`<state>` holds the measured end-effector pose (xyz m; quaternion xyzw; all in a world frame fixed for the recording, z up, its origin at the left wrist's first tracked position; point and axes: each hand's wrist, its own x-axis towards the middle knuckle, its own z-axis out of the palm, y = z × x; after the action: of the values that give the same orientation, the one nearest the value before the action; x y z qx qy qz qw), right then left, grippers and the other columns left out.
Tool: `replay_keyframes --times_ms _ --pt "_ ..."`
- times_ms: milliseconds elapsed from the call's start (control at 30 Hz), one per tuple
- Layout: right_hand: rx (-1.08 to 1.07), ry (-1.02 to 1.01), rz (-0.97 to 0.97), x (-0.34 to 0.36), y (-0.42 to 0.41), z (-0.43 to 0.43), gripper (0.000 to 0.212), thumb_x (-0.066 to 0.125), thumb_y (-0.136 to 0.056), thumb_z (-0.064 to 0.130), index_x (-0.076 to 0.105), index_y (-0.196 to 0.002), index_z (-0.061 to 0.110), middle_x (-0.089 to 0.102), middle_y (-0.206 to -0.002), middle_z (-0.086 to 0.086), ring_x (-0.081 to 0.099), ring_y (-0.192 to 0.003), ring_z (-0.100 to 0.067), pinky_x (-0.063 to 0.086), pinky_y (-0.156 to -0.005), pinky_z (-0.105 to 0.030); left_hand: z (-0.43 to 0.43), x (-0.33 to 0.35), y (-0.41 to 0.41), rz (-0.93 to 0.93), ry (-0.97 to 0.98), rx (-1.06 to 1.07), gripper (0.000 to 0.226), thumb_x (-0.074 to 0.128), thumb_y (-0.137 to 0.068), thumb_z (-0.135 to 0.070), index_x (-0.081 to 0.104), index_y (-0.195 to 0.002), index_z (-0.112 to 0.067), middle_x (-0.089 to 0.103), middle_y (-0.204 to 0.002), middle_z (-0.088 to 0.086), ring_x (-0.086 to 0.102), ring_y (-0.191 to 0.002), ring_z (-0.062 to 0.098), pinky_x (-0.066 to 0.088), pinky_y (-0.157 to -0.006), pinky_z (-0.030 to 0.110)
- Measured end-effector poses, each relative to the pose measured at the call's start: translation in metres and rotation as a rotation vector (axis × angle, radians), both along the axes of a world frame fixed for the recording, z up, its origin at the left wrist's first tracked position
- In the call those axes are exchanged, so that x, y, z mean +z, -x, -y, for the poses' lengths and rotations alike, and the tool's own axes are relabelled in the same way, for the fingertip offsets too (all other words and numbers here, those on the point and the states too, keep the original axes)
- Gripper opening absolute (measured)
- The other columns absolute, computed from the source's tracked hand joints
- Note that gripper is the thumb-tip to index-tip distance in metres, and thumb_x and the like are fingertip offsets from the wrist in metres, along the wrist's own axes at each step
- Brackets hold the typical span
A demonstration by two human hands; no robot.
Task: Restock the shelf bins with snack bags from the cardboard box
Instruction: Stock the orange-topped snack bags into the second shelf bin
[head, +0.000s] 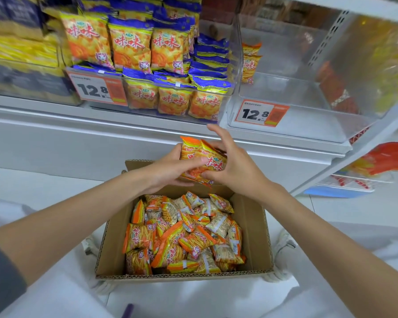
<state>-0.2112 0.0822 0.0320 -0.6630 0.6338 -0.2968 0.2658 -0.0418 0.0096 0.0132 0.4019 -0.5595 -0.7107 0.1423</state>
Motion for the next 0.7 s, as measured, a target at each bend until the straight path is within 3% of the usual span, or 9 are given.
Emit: replay_keyframes --times_ms 100,167,233,267,333,400,500,567,700 --pt "-0.016 0.073 0.007 -0.002 -0.001 0.000 0.105 0.085 -0.072 0.030 0.016 -0.150 0.037 0.040 -0.150 0.010 0.037 -0.137 -0.010 0.039 -0.109 -0.040 0.000 -0.002 0.002 -0.023 -0.010 0.103 0.049 0.067 -0.089 -0.031 0.045 -0.131 -0.021 0.066 -0.121 0.003 0.069 -0.101 0.016 0.059 -0.075 0.029" --pt "-0.128 -0.018 0.179 -0.005 0.002 0.001 0.114 0.085 -0.071 0.033 0.006 -0.153 0.036 0.023 -0.158 0.009 0.024 -0.144 -0.009 0.032 -0.113 -0.034 0.002 0.002 0.004 -0.062 -0.044 0.177 0.044 0.063 -0.092 -0.031 0.045 -0.130 -0.018 0.066 -0.120 0.004 0.068 -0.099 0.015 0.059 -0.074 0.029" --pt "-0.193 -0.201 0.438 -0.004 0.004 0.000 0.115 0.086 -0.069 0.032 0.007 -0.153 0.034 0.029 -0.156 0.002 0.031 -0.142 -0.011 0.036 -0.111 -0.033 0.003 0.007 0.007 -0.100 -0.033 0.185 0.040 0.059 -0.094 -0.031 0.045 -0.129 -0.018 0.065 -0.119 0.004 0.067 -0.098 0.014 0.059 -0.073 0.029" --pt "-0.177 -0.259 0.532 -0.003 0.006 -0.001 0.105 0.086 -0.069 0.030 0.019 -0.150 0.032 0.041 -0.149 0.000 0.042 -0.136 -0.013 0.043 -0.107 -0.034 0.002 0.011 0.008 -0.101 -0.004 0.166 0.038 0.057 -0.095 -0.031 0.045 -0.129 -0.017 0.065 -0.120 0.004 0.067 -0.099 0.014 0.059 -0.073 0.030" --pt "-0.122 -0.294 0.574 0.004 0.009 -0.001 0.074 0.082 -0.074 0.023 0.043 -0.136 0.023 0.061 -0.129 -0.002 0.060 -0.117 -0.015 0.051 -0.096 -0.032 0.001 0.024 0.011 -0.067 0.070 0.099 0.038 0.054 -0.097 -0.033 0.043 -0.130 -0.018 0.062 -0.123 0.004 0.066 -0.105 0.019 0.060 -0.077 0.036" --pt "-0.128 -0.298 0.559 0.017 0.013 0.001 0.057 0.078 -0.079 0.016 0.050 -0.129 0.015 0.066 -0.121 -0.004 0.064 -0.111 -0.018 0.051 -0.096 -0.034 0.000 0.040 0.016 0.001 0.136 0.032 0.041 0.051 -0.097 -0.038 0.038 -0.133 -0.024 0.059 -0.124 -0.001 0.064 -0.108 0.021 0.060 -0.080 0.042" --pt "-0.169 -0.282 0.599 0.044 0.026 0.009 0.076 0.085 -0.065 0.026 0.046 -0.130 0.018 0.064 -0.123 -0.003 0.061 -0.114 -0.020 0.047 -0.103 -0.040 0.004 0.073 0.027 0.093 0.281 -0.039 0.048 0.048 -0.094 -0.052 0.030 -0.136 -0.034 0.054 -0.125 -0.011 0.058 -0.113 0.016 0.056 -0.090 0.044" --pt "-0.174 -0.251 0.664 0.065 0.035 0.014 0.092 0.085 -0.053 0.035 0.042 -0.133 0.017 0.062 -0.125 -0.004 0.060 -0.116 -0.021 0.046 -0.103 -0.039 0.014 0.098 0.039 0.137 0.402 -0.053 0.057 0.046 -0.090 -0.063 0.035 -0.135 -0.030 0.054 -0.124 -0.011 0.056 -0.112 0.014 0.049 -0.097 0.039" --pt "-0.205 -0.086 0.751 0.100 0.063 0.028 0.095 0.087 -0.049 0.028 0.045 -0.132 0.012 0.063 -0.125 -0.013 0.063 -0.113 -0.030 0.051 -0.096 -0.044 0.036 0.145 0.068 0.157 0.499 -0.157 0.051 0.048 -0.089 -0.065 0.048 -0.125 -0.029 0.057 -0.128 -0.006 0.057 -0.112 0.014 0.047 -0.096 0.037"
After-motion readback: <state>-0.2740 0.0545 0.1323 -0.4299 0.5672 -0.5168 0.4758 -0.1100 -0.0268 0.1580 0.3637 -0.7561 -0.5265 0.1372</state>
